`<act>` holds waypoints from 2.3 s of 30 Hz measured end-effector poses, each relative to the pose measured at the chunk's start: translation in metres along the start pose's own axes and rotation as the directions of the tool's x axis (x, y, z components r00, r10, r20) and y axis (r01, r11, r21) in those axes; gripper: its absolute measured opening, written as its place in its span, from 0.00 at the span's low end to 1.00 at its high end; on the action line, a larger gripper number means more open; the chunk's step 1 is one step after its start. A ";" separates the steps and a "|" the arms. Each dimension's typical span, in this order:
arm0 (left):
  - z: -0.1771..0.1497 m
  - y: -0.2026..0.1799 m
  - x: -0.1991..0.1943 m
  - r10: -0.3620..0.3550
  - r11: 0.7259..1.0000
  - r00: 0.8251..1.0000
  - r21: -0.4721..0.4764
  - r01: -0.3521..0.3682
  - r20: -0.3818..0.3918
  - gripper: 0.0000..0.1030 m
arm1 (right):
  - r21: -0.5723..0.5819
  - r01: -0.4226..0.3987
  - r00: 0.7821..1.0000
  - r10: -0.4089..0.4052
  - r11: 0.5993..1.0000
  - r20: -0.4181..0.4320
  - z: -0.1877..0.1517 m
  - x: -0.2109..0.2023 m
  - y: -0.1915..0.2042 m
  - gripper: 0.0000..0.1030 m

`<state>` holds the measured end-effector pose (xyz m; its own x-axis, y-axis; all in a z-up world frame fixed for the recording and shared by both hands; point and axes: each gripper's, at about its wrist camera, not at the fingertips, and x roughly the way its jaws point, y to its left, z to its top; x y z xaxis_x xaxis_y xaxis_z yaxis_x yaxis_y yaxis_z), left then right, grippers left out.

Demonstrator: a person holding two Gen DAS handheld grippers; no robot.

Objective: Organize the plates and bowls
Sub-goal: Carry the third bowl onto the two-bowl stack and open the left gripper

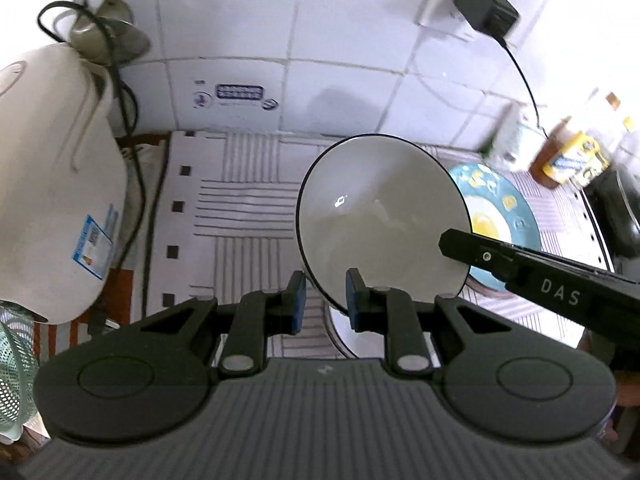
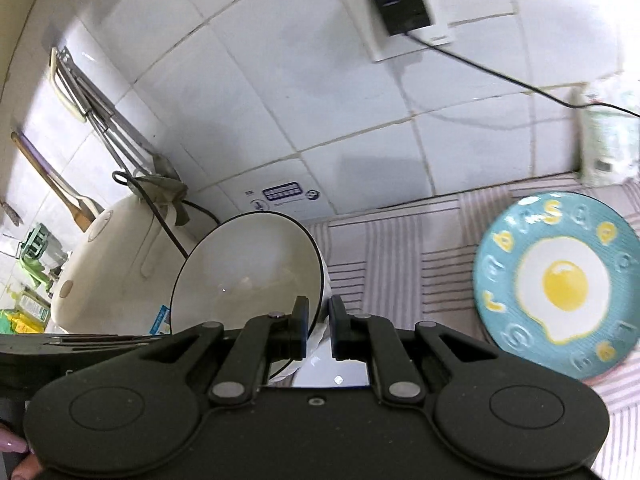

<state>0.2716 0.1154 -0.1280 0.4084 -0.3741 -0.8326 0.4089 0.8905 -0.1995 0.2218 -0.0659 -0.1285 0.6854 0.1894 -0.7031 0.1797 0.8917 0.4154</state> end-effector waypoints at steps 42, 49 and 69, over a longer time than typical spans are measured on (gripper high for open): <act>-0.008 -0.024 0.081 0.017 0.999 0.921 -0.034 -0.033 -0.389 0.20 | -0.306 0.163 0.980 -0.190 0.938 -0.061 -0.042 0.018 -0.020 0.13; -0.011 -0.022 0.076 0.011 0.999 0.933 -0.045 -0.030 -0.360 0.21 | -0.363 0.146 0.983 -0.178 0.920 -0.056 -0.044 0.017 -0.022 0.14; -0.044 0.003 -0.004 -0.141 0.989 0.981 -0.068 0.133 -0.132 0.23 | -0.298 0.085 0.995 -0.068 0.951 0.067 -0.069 -0.039 -0.019 0.32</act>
<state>0.2359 0.1312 -0.1479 0.2349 -0.4586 -0.8570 0.4034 0.8482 -0.3433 0.1434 -0.0619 -0.1486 0.7173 0.1004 -0.6895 0.0186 0.9865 0.1630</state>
